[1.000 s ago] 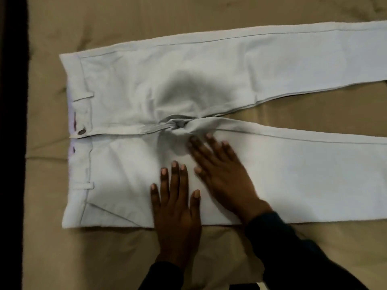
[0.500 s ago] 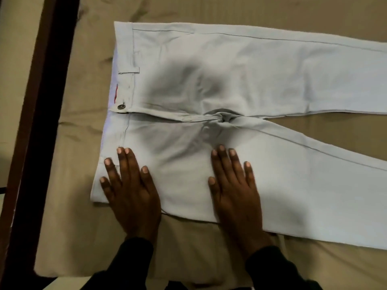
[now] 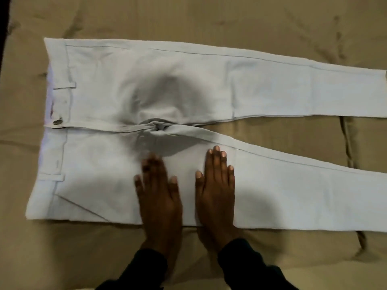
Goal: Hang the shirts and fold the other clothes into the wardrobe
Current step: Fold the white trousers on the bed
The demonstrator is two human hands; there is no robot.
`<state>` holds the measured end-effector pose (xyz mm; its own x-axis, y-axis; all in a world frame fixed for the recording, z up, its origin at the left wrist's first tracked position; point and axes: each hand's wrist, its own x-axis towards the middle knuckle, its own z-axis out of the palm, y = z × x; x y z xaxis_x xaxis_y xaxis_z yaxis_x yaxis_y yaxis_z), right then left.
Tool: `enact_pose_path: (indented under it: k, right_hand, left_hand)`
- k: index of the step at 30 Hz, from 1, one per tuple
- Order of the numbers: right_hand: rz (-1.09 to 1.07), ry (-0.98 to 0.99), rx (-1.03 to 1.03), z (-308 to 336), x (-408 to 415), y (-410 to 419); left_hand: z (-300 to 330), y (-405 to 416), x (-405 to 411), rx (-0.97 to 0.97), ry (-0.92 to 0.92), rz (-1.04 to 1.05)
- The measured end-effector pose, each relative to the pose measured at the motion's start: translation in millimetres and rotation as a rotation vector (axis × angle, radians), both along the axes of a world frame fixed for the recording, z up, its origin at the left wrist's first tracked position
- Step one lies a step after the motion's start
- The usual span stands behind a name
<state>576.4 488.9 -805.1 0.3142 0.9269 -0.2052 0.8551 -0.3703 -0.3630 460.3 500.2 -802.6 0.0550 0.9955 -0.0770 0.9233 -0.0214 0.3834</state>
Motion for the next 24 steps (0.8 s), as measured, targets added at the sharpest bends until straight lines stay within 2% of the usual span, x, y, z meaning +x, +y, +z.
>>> enact_pose_path:
  k: [2,3,7,11,12,15,18,20,22,24]
  right_hand:
    - [0.061,-0.008,0.021,-2,34,-15]
    - [0.083,-0.048,0.022,-6,58,-25]
    - [-0.027,-0.089,0.008,-13,132,-58]
    - [0.101,-0.078,0.035,-12,157,-74]
    - [0.067,-0.118,0.028,-12,177,-79]
    - [-0.225,-0.203,-0.04,-4,231,-98]
    - [-0.235,-0.128,0.021,8,238,-112]
    - [-0.441,-0.048,0.109,24,237,-118]
    - [-0.879,0.088,0.092,40,239,-121]
    - [-1.288,0.319,0.035,43,238,-128]
  left_hand:
    - [-8,-13,43,-0.009,0.004,-0.253]
    - [-14,-15,56,-0.014,0.028,-0.282]
    - [-16,-25,93,-0.048,0.087,-0.078]
    - [-19,-36,128,-0.007,0.089,-0.235]
    - [-20,-36,132,0.008,0.106,-0.252]
    - [-18,-36,131,0.028,0.155,-0.222]
    - [-3,-39,146,-0.004,0.109,-0.136]
    - [16,-45,162,0.011,0.017,0.074]
    - [31,-50,170,-0.021,-0.115,0.587]
    - [47,-41,168,-0.239,-0.312,1.166]
